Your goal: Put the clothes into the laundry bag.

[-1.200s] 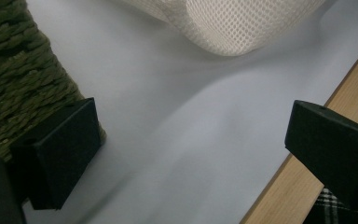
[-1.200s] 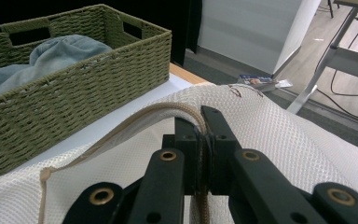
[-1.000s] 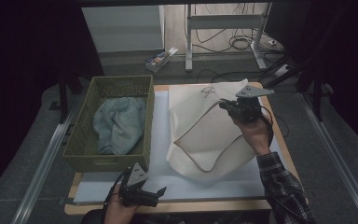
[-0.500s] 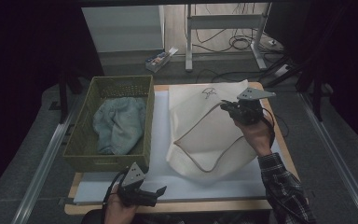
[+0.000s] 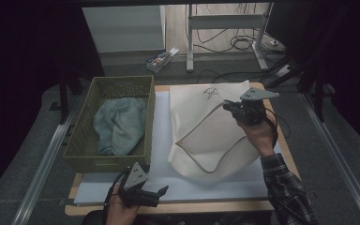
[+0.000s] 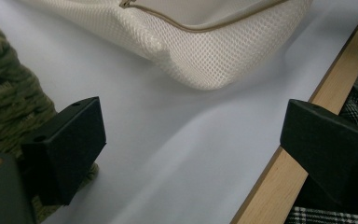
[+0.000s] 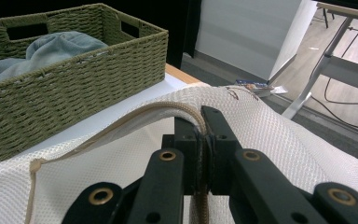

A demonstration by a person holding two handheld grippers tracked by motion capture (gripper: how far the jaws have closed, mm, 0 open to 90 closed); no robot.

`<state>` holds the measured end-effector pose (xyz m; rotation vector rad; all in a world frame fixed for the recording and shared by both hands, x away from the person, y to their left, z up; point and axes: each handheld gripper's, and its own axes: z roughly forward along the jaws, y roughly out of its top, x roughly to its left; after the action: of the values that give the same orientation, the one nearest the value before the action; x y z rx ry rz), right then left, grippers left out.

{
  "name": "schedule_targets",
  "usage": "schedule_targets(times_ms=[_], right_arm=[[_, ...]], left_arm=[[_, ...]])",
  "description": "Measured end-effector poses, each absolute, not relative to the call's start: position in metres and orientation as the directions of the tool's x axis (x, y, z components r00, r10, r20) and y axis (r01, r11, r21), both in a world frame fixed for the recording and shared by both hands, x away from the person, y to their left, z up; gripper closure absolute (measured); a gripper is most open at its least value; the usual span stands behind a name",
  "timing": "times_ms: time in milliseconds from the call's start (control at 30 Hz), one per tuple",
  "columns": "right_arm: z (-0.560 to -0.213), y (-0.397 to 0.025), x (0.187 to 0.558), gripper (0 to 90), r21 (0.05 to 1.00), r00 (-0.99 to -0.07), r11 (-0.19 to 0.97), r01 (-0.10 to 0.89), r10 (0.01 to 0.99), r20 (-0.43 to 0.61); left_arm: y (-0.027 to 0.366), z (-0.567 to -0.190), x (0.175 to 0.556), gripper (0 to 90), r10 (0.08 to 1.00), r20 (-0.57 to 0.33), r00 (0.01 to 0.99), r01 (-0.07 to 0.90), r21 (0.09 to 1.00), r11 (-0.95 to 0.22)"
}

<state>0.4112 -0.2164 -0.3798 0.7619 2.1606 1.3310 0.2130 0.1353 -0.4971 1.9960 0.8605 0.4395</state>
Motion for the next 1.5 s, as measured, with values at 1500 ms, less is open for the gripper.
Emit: schedule_targets(times_ms=[1500], right_arm=[[-0.380,-0.222,0.414,84.6,0.913,-0.735,0.338,0.229,0.675,-0.066]], left_arm=[[0.147,-0.435,0.237,3.4,0.727,-0.060,0.684,0.399,0.865,-0.305]])
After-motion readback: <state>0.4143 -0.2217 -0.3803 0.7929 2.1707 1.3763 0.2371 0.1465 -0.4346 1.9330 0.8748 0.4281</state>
